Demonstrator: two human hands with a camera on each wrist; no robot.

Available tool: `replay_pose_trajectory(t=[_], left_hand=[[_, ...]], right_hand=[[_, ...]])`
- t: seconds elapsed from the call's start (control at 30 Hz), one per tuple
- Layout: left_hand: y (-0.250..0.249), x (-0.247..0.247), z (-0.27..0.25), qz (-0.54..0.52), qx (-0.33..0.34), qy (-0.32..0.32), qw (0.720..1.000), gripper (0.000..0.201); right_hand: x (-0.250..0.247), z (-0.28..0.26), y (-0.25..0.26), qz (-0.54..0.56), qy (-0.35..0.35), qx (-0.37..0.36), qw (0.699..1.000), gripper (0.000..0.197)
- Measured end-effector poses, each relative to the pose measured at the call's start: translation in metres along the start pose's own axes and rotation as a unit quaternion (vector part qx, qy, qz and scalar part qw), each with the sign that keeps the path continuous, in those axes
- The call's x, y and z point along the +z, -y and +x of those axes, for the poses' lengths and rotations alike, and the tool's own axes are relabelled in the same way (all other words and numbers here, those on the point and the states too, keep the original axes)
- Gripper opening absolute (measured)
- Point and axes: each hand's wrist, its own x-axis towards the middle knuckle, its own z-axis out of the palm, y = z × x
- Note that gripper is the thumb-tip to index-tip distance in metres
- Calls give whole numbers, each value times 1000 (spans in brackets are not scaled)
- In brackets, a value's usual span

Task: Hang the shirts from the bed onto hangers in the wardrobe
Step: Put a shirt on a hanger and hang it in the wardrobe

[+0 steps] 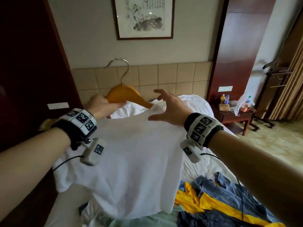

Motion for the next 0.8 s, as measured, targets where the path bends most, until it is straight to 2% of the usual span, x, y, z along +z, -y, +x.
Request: replay_pose_trajectory(t=[0.1, 0.17, 0.27, 0.37, 0.47, 0.57, 0.63, 0.8], left_hand=[[-12, 10, -12, 29, 16, 10, 999, 46], [-14, 15, -16, 30, 36, 28, 999, 39], [-2, 9, -18, -30, 93, 80, 992, 50], [14, -12, -25, -14, 161, 113, 980, 61], [39, -39, -30, -23, 143, 130, 981, 53], [76, -65, -30, 16, 121, 151, 981, 46], [98, -77, -33, 31, 90, 150, 984, 55], [138, -80, -49, -46, 23, 185, 981, 62]], right_hand=[[16, 23, 39, 25, -24, 7, 999, 88], [24, 31, 55, 18, -48, 19, 999, 66], [29, 32, 63, 26, -50, 35, 998, 32], [31, 31, 61, 33, -55, 43, 997, 22], [26, 34, 60, 30, -69, 53, 996, 19], [7, 39, 55, 34, -80, 66, 994, 20], [-4, 41, 52, 39, -84, 70, 993, 20], [-11, 42, 50, 55, -83, 72, 992, 20]])
